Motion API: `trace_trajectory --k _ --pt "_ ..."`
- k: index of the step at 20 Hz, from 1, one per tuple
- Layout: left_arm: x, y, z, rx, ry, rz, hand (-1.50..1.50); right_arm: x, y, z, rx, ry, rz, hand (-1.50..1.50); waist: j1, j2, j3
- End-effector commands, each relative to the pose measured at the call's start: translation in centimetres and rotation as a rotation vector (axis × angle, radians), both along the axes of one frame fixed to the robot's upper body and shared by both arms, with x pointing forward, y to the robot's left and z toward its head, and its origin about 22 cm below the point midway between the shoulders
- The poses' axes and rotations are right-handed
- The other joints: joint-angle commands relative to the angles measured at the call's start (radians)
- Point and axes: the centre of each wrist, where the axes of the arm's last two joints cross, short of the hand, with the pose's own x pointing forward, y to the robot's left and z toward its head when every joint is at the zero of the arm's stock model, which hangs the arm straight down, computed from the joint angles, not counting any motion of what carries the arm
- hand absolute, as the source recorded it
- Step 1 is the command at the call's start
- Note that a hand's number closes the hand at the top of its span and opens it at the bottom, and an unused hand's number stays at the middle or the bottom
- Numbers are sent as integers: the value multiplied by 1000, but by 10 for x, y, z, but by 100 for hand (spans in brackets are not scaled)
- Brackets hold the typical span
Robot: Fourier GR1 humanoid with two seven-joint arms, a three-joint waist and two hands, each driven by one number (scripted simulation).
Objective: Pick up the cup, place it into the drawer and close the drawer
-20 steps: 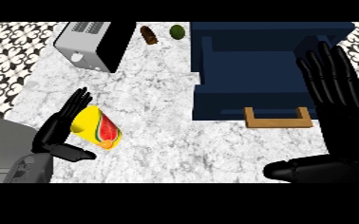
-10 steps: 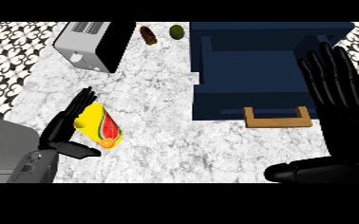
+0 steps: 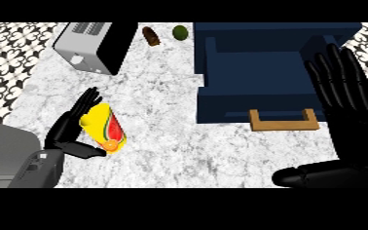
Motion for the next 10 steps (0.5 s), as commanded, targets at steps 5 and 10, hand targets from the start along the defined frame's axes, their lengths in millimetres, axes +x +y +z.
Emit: trace_trajectory --k 5,10 --pt "-14 -23 -27 -210 67 -131 -150 -10 -6 5 3 4 7 -150 -11 5 -10" --pt "-23 -30 -35 -300 90 -200 -150 -6 -1 -1 8 9 4 -150 -7 8 -11"
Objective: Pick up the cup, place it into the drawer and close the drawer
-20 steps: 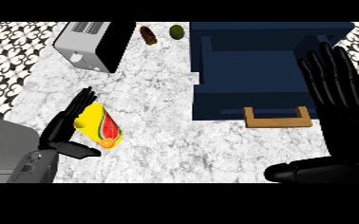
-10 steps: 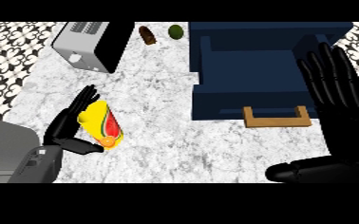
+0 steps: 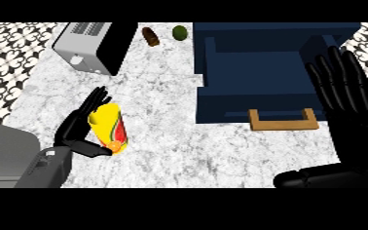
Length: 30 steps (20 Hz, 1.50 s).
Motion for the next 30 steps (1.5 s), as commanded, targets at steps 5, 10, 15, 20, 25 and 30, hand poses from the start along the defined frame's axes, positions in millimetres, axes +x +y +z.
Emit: trace_trajectory --k 5,10,15,20,25,30 --pt "-19 -19 -24 -255 30 -175 150 1 -4 -4 -2 7 0 -150 -5 10 -11" --pt "-17 -22 -18 -238 -70 -175 150 4 -6 1 -6 3 -17 -150 7 7 -10" --pt "-13 -38 -22 -210 -156 81 150 -3 -13 7 -1 -6 -29 -150 7 5 -9" --pt "-28 -39 -30 -163 -230 524 150 -1 -13 4 -23 3 -21 -150 22 2 -9" --pt "-12 -50 -12 -220 -321 505 150 -24 -2 3 -3 10 -20 -150 12 1 -8" --pt "-15 -69 11 -209 -364 349 150 -17 -6 5 -16 26 -31 -150 19 -1 -8"
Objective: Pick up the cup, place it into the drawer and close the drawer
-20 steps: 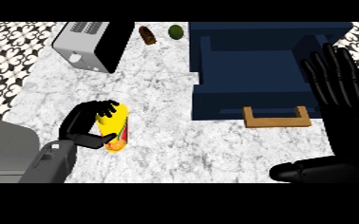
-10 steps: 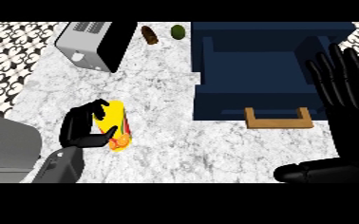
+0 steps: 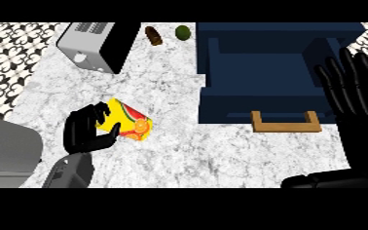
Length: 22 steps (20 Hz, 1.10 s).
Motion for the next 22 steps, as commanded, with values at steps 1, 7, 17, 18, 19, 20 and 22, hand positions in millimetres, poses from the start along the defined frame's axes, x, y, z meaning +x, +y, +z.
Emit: trace_trajectory --k 1,7,17,18,19,20,22 --pt "4 -22 25 25 -69 -86 150 -3 -6 -9 6 -10 -3 -150 2 0 0" --pt "33 -55 97 21 -96 -161 150 -3 6 -1 14 11 14 -150 1 -1 -1" --pt "55 -108 184 12 -133 -197 150 15 3 -22 -13 -3 -6 -150 -4 3 -1" --pt "57 -122 196 33 -138 -195 150 6 -14 -2 1 13 -13 -150 -9 2 -1" --pt "70 -117 198 29 -127 -202 150 4 3 -12 -6 -6 -10 -150 -8 3 -1" --pt "66 -120 223 25 -124 -202 150 26 9 -7 -10 3 -4 -150 -1 2 -1" --pt "73 -150 228 73 -119 -198 150 13 -19 -7 -14 -12 -14 -150 -12 3 -1"
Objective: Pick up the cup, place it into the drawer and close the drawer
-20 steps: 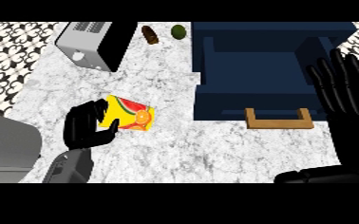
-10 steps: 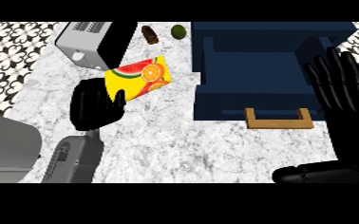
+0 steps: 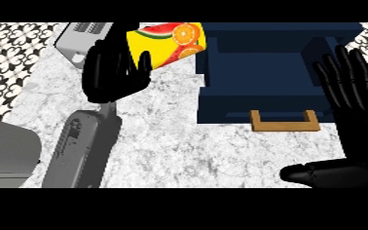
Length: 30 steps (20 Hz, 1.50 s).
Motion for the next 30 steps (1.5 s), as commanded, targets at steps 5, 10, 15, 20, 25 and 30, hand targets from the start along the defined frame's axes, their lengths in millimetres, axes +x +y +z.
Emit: trace_trajectory --k 5,10,15,20,25,30 --pt "28 -37 63 68 -6 17 150 4 -4 4 8 8 5 -150 -2 1 0" --pt "42 -66 81 103 15 -2 150 6 -2 7 14 1 3 -150 -5 2 0" --pt "60 -76 69 154 37 -1 150 3 -11 -6 8 6 7 -150 -8 3 0" --pt "66 -115 82 195 70 35 150 -8 2 1 15 -11 0 -150 -24 3 0" --pt "78 -127 72 204 90 52 150 7 -10 -1 -3 12 8 -150 -30 7 0" --pt "84 -135 58 217 125 65 150 14 -8 0 1 -19 31 -150 -45 12 0"
